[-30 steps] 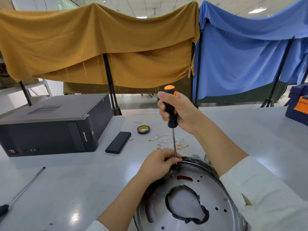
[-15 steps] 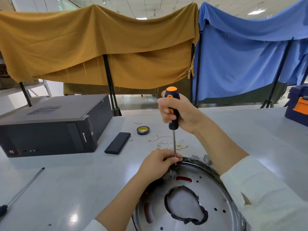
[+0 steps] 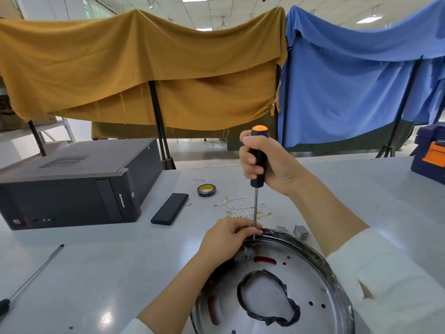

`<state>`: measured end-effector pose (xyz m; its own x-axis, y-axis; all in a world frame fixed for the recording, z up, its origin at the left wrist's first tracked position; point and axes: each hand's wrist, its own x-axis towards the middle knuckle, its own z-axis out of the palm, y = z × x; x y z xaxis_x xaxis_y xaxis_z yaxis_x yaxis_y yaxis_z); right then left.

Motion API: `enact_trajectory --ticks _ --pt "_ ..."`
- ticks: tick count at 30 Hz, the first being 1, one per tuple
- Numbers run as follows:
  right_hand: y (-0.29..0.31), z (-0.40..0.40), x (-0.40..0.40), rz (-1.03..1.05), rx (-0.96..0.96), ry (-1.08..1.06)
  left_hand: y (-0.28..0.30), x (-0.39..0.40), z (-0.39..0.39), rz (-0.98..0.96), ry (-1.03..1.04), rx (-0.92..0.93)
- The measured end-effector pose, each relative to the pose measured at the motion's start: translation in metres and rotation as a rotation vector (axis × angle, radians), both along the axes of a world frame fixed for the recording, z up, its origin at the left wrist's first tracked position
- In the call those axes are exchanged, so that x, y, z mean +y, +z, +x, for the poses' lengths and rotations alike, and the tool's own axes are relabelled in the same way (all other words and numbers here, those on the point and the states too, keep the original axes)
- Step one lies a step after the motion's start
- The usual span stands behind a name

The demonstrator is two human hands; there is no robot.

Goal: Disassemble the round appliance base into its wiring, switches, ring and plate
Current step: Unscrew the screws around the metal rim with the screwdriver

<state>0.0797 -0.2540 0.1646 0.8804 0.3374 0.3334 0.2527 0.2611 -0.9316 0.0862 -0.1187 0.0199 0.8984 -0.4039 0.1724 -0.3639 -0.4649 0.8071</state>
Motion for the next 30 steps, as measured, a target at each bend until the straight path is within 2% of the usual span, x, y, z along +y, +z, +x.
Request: enact_trajectory --ticks 4,6,9,12,13,15,19,21,24,28,30 --pt "-0.013 -0.005 0.017 -0.196 -0.127 -0.577 0.0 -0.002 0.004 -0.012 0.037 0.007" --pt "-0.019 -0.009 0.028 -0.234 -0.225 -0.666 -0.001 -0.003 0.005 -0.033 0.035 0.018" --pt "-0.015 -0.006 0.033 -0.126 -0.174 -0.545 -0.002 0.0 0.003 -0.065 0.026 0.018" --pt "-0.006 -0.004 0.02 0.011 -0.004 -0.015 -0.001 0.001 0.001 -0.063 -0.022 0.028" --pt "-0.003 -0.004 0.016 0.012 0.015 0.098 -0.001 0.001 0.0 -0.045 -0.031 0.029" --pt "-0.002 -0.003 0.013 -0.022 -0.003 0.063 -0.001 0.0 0.0 -0.021 -0.035 0.02" --pt "-0.012 -0.009 0.027 -0.213 -0.143 -0.543 0.0 -0.002 0.002 -0.038 0.002 0.007" --pt "-0.018 -0.012 0.036 -0.21 -0.228 -0.642 0.0 -0.002 0.002 -0.05 0.018 0.021" --pt "-0.016 -0.011 0.04 -0.143 -0.203 -0.554 0.0 -0.001 0.001 -0.037 0.017 0.02" --pt "-0.007 -0.004 0.021 -0.009 -0.031 -0.004 0.002 0.001 -0.004 0.059 -0.039 0.007" --pt "-0.005 -0.003 0.018 -0.031 -0.037 -0.072 0.003 0.0 -0.004 0.072 -0.019 0.001"
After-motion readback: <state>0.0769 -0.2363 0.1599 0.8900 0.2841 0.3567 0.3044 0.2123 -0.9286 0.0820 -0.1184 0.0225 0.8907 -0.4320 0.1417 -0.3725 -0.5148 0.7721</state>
